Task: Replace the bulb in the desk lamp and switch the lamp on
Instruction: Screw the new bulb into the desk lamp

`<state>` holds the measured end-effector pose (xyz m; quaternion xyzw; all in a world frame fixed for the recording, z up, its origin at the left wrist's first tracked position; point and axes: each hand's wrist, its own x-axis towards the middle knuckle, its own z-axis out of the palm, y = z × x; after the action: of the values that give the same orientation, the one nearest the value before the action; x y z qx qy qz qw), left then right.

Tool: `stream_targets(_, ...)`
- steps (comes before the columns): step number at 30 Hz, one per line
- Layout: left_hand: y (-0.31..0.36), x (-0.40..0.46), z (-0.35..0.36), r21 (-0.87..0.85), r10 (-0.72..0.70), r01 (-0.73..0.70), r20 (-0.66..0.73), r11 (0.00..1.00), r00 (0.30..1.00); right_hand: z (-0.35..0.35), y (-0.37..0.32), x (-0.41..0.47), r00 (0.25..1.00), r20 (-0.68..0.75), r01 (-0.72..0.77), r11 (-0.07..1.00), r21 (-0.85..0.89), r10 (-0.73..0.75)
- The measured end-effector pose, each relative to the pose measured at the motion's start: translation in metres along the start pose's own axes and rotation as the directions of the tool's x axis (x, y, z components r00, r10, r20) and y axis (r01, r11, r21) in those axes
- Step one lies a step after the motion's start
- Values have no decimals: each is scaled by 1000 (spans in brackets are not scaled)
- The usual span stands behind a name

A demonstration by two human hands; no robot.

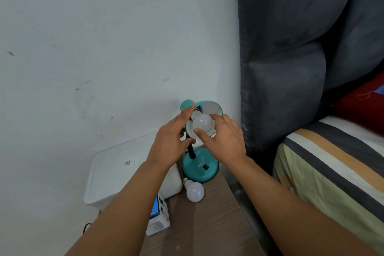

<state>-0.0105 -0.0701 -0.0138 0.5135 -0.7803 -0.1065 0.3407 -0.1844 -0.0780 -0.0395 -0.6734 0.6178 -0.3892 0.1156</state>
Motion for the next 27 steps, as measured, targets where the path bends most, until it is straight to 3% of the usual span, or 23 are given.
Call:
stream_targets(8,3,-1,-1,20,-28,28,6,999,1000,-1,-1,0,999,26,-25,1000,15,24)
stream_targets(16,18,-1,-23,74,-60,55,64,996,996,-4,1,-11,999,36,-27,989,144,21)
stream_targets(23,24,-44,-43,70,-147,148,-17,987,989,-18,-6,-39,996,-68,76,978,192,-64)
stream_targets(27,14,-83,-59,87,-205,211,-80,974,976,-27,-14,-60,987,-44,163,954,251,-157)
